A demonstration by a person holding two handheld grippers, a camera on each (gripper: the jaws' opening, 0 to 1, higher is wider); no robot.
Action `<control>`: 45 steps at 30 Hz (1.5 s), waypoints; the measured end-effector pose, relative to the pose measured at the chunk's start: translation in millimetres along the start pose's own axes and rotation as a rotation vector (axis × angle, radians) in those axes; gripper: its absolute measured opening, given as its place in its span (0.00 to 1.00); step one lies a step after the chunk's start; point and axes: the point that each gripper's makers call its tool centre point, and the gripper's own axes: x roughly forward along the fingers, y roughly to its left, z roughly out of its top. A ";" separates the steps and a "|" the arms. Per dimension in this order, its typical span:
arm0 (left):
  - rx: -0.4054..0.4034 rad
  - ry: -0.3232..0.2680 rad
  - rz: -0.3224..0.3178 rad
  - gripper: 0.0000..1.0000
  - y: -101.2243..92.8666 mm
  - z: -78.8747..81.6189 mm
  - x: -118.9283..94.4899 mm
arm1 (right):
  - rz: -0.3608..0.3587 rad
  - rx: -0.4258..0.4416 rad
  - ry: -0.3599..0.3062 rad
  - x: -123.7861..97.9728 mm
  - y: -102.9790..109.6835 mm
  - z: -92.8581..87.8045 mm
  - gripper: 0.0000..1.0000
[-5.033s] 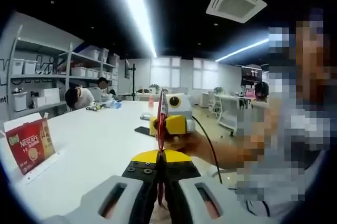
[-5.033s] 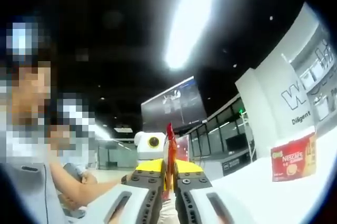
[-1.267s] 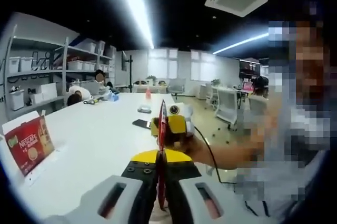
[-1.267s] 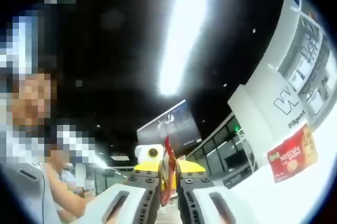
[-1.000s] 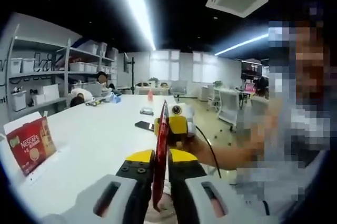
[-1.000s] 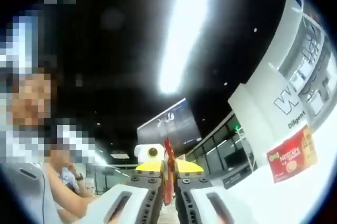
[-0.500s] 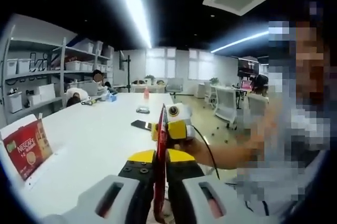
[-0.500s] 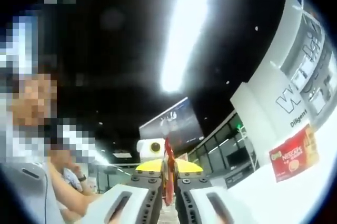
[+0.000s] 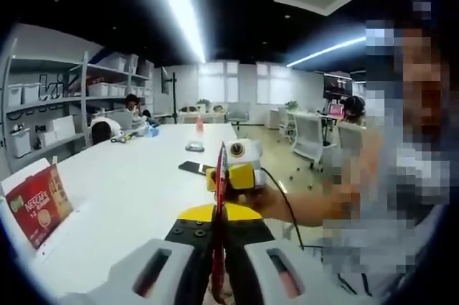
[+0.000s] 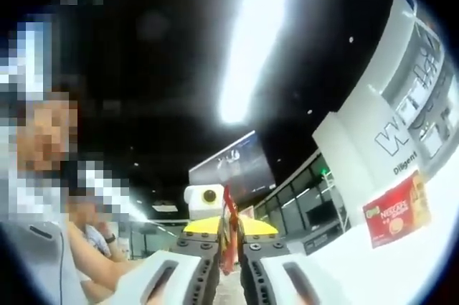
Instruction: Tear open the coffee pouch, take out the coffee, and pour the coffee from the pouch into the cup
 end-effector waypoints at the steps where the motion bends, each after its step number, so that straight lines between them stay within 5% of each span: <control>1: 0.000 0.000 0.000 0.05 -0.3 0.4 -0.2 | 0.000 0.001 -0.001 -0.5 0.1 0.4 0.09; 13: -0.004 0.038 -0.035 0.05 1.0 7.6 0.3 | -0.002 -0.024 -0.005 -1.6 0.7 9.0 0.10; 23: -0.006 0.103 -0.068 0.05 0.5 -10.0 -3.6 | -0.008 -0.006 0.010 -9.5 -1.3 -3.0 0.10; 45: -0.030 0.071 -0.073 0.12 2.7 -7.7 -4.8 | 0.013 -0.035 0.019 -3.3 0.7 11.4 0.06</control>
